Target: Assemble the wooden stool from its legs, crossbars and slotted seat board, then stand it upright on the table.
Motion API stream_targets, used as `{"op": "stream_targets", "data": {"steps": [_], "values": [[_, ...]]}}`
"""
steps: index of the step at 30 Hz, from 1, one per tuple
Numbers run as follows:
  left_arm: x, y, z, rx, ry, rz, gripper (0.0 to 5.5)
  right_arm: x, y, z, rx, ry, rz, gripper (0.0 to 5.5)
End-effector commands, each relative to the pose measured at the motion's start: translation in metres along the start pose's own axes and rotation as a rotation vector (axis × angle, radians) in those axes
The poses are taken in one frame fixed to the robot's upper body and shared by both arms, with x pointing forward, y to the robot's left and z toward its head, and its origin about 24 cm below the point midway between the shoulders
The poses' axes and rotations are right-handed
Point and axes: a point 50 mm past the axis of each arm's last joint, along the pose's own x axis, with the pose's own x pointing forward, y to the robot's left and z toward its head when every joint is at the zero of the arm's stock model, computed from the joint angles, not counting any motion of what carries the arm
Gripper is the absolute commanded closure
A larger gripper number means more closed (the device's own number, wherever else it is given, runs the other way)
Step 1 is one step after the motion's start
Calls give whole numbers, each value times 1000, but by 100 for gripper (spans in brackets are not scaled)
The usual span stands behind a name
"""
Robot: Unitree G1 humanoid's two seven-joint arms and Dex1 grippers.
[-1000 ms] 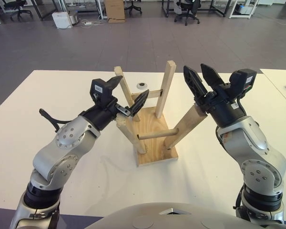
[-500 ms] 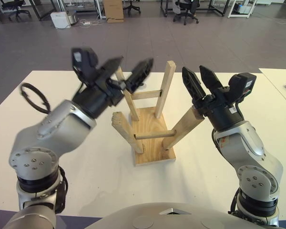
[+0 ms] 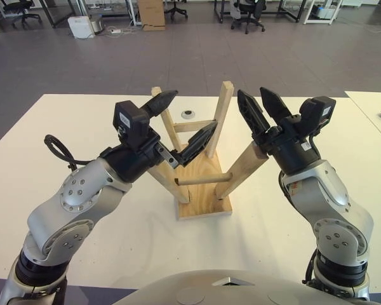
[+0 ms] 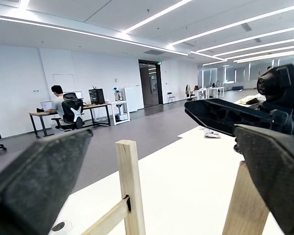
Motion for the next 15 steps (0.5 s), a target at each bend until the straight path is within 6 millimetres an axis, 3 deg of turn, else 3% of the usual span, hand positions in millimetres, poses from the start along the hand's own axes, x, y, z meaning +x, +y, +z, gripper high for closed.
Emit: {"op": "stream_targets", "data": {"steps": [1, 5, 8, 11, 13, 15], "values": [[-2, 10, -18, -168, 105, 32, 17, -2, -14, -29, 10, 184, -58, 217], [16, 25, 49, -27, -224, 59, 17, -2, -11, -29, 18, 179, -51, 217], [15, 23, 69, -24, -340, 68, 17, -3, -9, -31, 28, 182, -51, 217], [6, 19, 54, -100, -293, 91, 17, -4, -8, -31, 31, 187, -49, 217], [-1, 8, 31, -149, -162, 94, 17, -5, -9, -31, 27, 190, -50, 217], [-22, -8, -38, -319, 238, 152, 17, -4, -9, -30, 19, 196, -57, 217]]}}
